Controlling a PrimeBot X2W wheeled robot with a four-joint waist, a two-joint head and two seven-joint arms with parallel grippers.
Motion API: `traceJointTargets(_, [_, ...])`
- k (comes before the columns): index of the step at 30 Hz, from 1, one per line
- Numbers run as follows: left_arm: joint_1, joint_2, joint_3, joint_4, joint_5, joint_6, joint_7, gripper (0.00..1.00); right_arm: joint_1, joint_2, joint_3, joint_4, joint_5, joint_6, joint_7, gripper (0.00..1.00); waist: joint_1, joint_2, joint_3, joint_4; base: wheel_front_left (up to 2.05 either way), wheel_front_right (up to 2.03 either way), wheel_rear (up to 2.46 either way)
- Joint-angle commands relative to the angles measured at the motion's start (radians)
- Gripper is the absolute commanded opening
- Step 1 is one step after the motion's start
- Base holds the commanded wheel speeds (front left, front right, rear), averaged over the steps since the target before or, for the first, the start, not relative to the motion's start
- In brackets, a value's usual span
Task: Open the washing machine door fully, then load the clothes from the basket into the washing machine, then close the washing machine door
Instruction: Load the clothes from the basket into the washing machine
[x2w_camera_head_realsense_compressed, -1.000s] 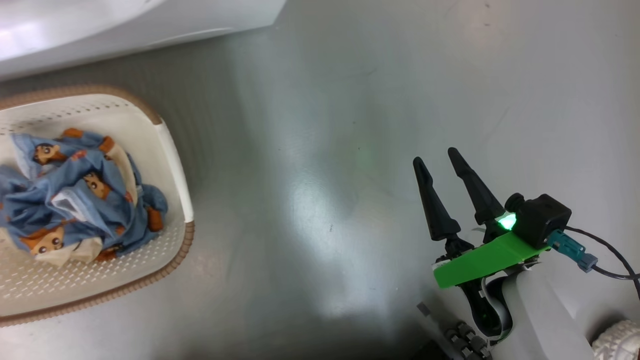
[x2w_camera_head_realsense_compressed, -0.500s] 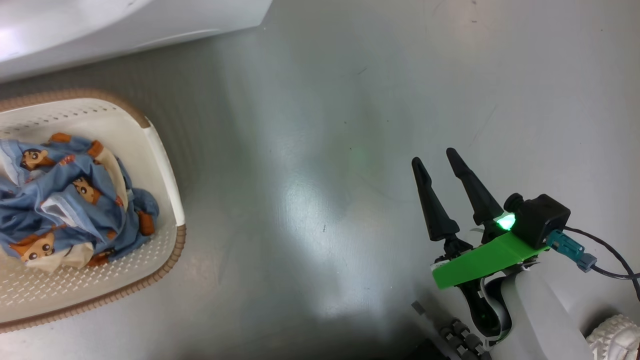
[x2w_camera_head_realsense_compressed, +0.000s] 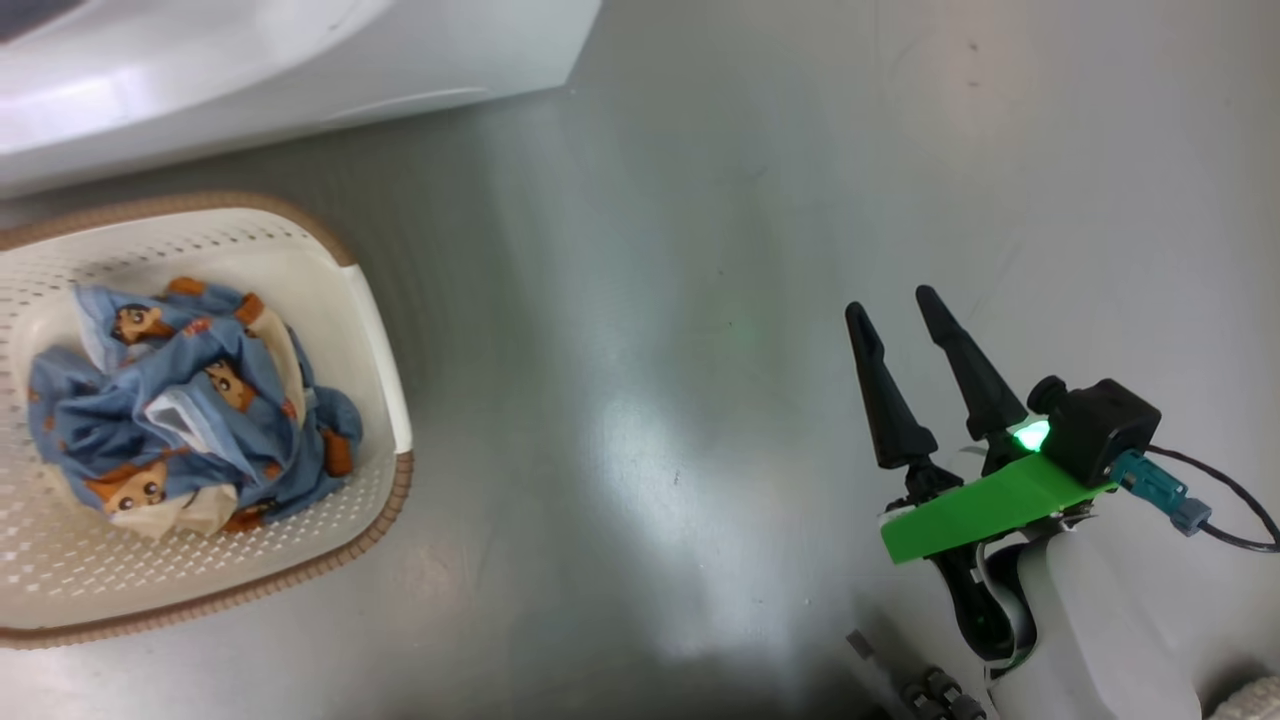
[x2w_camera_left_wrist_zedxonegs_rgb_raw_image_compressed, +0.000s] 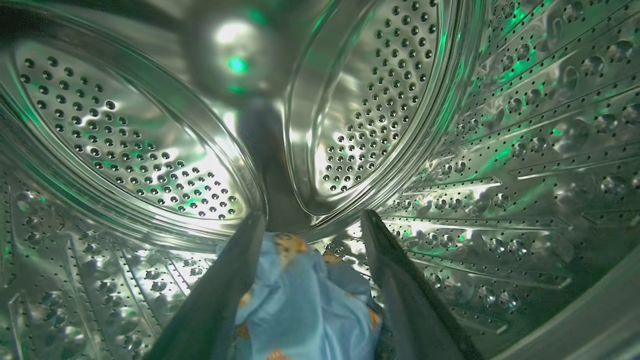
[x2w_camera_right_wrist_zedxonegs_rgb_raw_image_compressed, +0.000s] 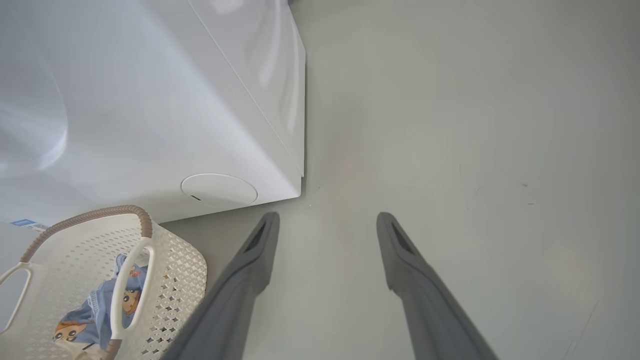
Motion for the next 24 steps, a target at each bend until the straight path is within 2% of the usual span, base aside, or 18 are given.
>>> traceJointTargets(1, [0.03,0.04,0.023,-0.032,0.016,-0.002,-0.004,1.0,0.016,0.005,0.014,-0.013,-0.011,0.002,-0.005,1.0,0.0,0.0,-0.02,0.015,0.0,0.0,0.0])
traceJointTargets(14, [0.246,-0.026,0.117,-0.133,0.025,-0.003,-0.005,1.0,0.012,0.005,-0.021,0.018,-0.059,0.002,-0.005,1.0,0.0,0.0,-0.139,0.059,0.0,0.0,0.0])
traceJointTargets(24, [0.518,-0.085,0.209,-0.273,0.04,-0.003,-0.005,1.0,0.048,0.005,-0.04,0.039,-0.08,0.002,-0.005,1.0,0.0,0.0,-0.283,0.091,0.0,0.0,0.0])
